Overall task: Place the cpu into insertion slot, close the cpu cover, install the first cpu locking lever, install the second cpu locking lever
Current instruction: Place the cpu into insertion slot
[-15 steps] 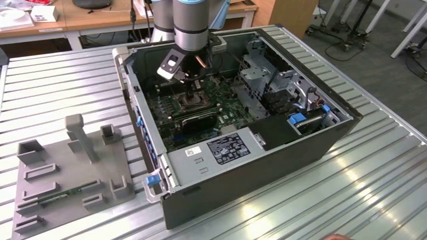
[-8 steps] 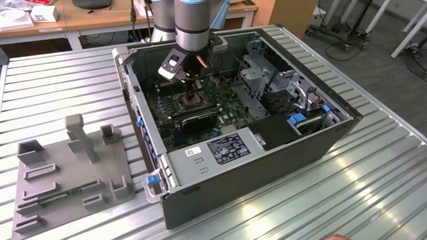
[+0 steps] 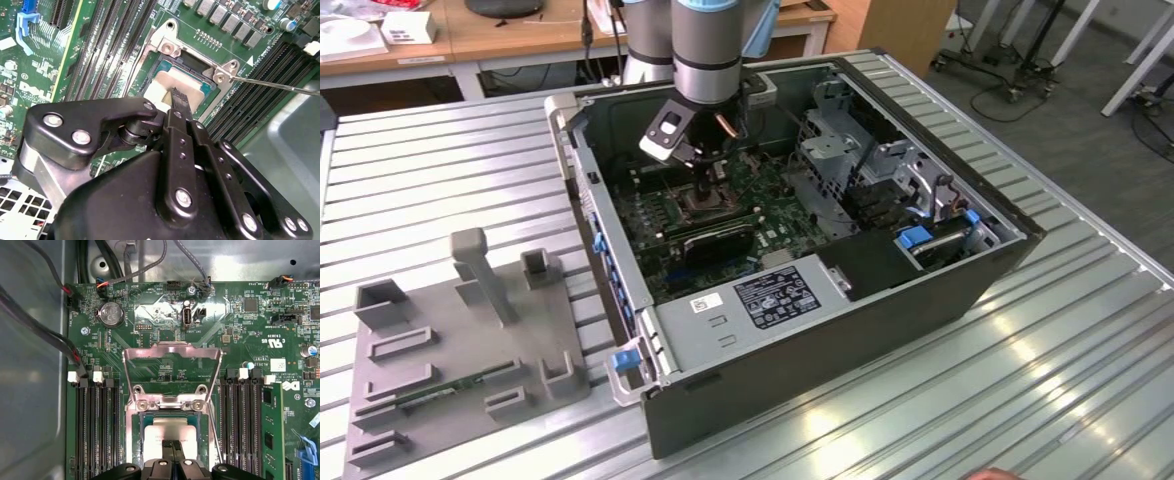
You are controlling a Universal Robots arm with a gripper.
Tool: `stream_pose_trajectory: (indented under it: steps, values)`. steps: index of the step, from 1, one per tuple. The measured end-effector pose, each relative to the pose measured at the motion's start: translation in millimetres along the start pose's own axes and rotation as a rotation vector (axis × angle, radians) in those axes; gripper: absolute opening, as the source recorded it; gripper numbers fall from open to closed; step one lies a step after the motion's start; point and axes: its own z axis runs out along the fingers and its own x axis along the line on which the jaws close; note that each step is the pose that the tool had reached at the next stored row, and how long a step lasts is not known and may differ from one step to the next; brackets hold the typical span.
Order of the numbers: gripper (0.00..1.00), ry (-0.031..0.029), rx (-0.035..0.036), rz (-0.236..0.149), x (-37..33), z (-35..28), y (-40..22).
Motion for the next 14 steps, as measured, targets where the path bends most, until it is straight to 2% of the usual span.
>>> stream_pose_trajectory:
  steps: [5, 11, 14]
  values:
    - [0.11, -0.0002, 0.0001, 0.0, 0.0, 0.1, 0.0]
    - [0.11, -0.0027, 0.0011, 0.0, -0.4, 4.7, -0.3]
    - [0.11, -0.0021, 0.0004, 0.0, -0.3, 5.7, -0.3]
